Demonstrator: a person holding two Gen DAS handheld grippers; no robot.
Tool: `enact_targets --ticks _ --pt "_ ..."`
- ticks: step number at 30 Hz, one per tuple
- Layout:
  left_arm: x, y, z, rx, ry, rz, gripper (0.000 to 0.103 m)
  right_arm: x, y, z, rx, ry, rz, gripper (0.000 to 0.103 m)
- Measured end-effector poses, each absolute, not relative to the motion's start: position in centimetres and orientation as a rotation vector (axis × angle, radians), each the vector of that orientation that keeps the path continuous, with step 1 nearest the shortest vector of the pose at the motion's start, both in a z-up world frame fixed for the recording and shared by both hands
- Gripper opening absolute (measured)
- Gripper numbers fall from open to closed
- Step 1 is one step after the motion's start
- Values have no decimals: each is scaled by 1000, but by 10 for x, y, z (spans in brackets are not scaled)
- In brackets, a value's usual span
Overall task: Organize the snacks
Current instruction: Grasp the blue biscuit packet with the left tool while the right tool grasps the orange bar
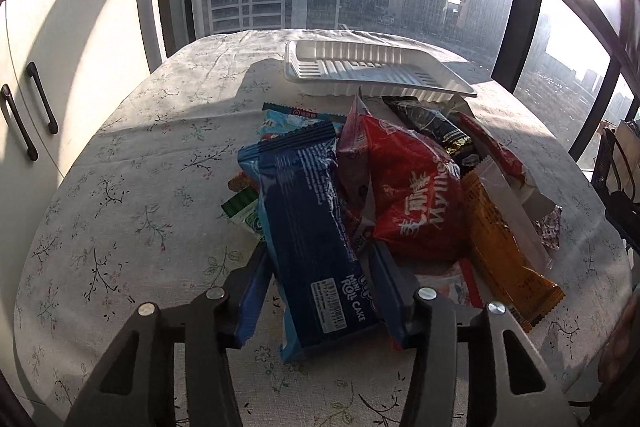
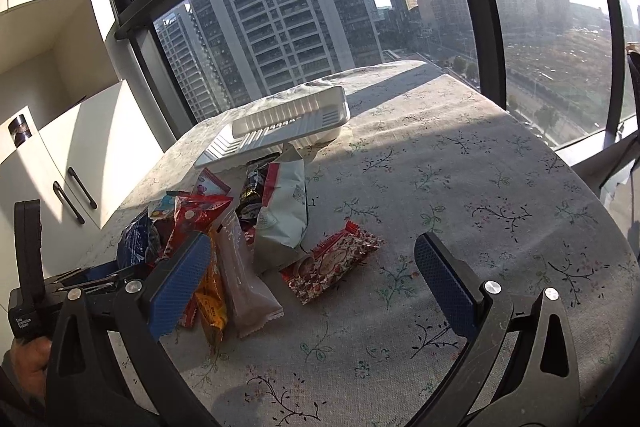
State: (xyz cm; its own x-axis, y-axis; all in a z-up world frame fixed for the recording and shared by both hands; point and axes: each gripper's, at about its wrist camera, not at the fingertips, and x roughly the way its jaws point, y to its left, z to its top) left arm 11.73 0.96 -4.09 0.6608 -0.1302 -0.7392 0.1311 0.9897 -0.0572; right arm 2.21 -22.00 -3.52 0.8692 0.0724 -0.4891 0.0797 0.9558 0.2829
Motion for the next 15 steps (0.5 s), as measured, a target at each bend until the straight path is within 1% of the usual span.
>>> enact_targets --ticks 2,4,6,8,12,15 --pt "120 13 -44 -14 847 -148 46 25 -217 -37 291 525 9 103" --pt "121 16 -44 -30 850 -156 44 28 -216 -39 286 537 17 103" --pt "120 20 -44 -36 854 -163 36 32 -214 -41 285 550 26 103" --pt "120 23 -43 -45 855 -175 32 33 -214 -42 282 557 33 102" --pt "118 30 -43 -62 863 -205 30 35 -206 -41 257 561 53 101" --pt "113 40 -41 -99 867 -247 29 36 -197 -39 230 576 84 96"
